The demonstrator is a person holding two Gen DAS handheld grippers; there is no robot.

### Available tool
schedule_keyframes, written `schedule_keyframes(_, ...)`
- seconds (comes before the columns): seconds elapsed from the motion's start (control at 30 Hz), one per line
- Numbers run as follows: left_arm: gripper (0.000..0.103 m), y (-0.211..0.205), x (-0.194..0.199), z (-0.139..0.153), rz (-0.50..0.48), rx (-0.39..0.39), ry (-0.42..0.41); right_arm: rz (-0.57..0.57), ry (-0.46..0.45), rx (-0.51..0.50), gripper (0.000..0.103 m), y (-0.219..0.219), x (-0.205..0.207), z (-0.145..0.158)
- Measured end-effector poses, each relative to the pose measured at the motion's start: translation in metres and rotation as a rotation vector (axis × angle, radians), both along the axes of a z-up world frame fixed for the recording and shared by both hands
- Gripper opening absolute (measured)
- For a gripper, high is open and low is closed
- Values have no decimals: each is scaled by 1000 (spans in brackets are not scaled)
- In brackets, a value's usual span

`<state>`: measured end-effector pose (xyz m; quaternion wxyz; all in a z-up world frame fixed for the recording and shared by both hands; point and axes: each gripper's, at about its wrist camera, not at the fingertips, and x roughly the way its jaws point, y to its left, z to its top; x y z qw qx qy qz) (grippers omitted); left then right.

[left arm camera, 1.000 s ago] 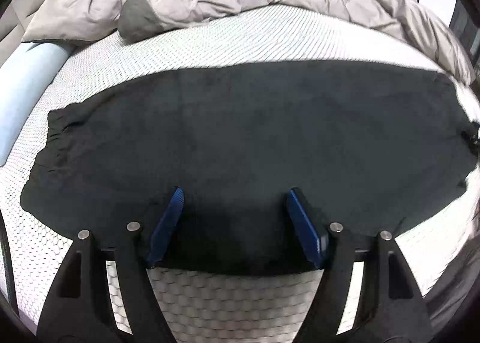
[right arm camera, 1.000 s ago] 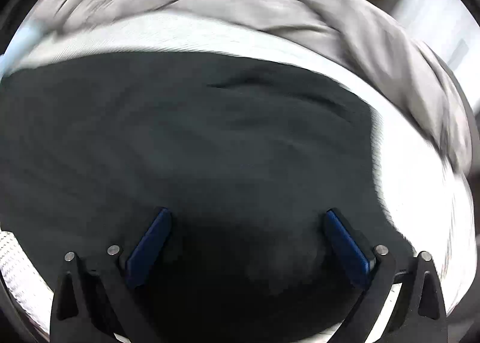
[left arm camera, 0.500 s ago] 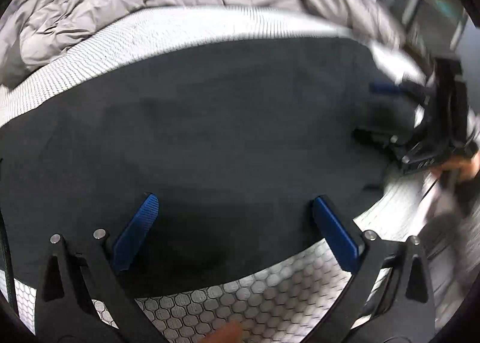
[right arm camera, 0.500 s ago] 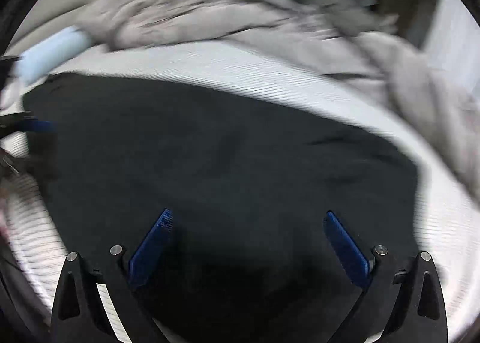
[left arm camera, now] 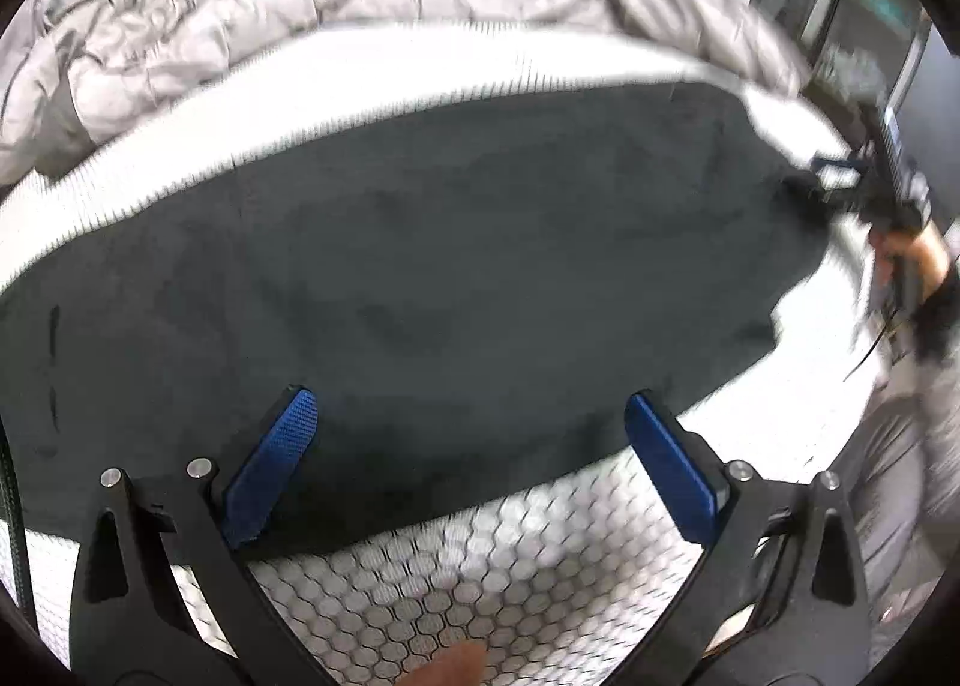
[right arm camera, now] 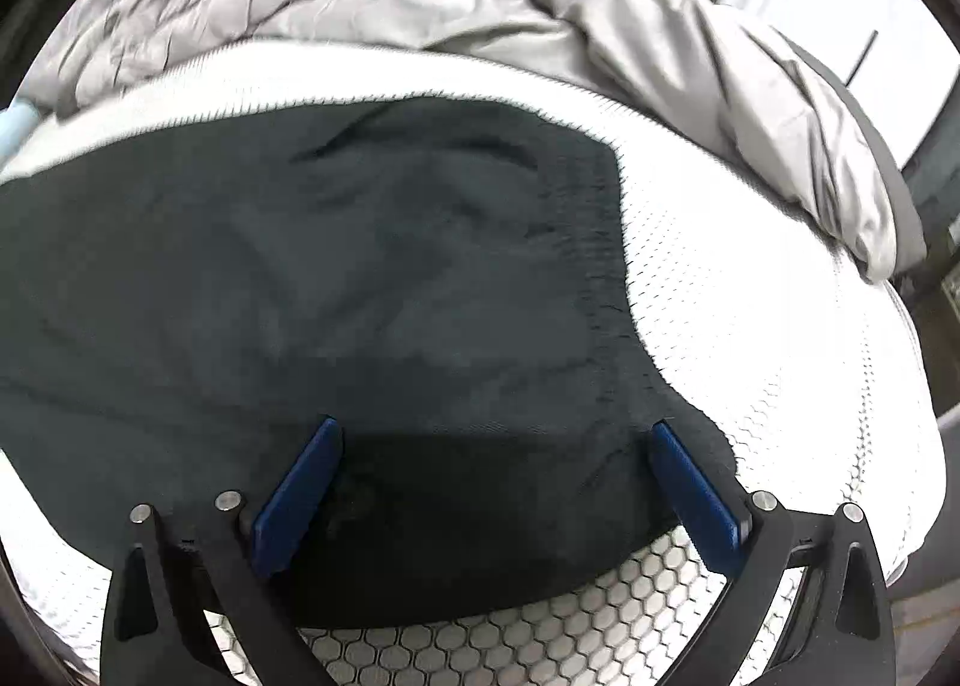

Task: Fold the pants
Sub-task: 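Grasp the pants edge with the right tool and fold it over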

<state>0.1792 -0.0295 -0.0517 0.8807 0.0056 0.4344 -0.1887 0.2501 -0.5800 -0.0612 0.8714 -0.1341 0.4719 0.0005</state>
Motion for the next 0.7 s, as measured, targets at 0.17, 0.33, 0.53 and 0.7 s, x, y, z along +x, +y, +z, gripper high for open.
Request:
schedule_keyframes(0.17,102,15,42,17,131,19,-44,76,-87,135,103,46,3,30)
schedule_keyframes(0.33,102,38,111,-34,259,144,107,116,-3,230,102,111,56,15)
schedule_keyframes(0.53,103,68,103,-44,303,134,96,26,47,13,99,83,84,-14)
schedule_keyframes(0.7,102,69,90,-32,348,106,78,-262,-24,19,101,-5,72,-7)
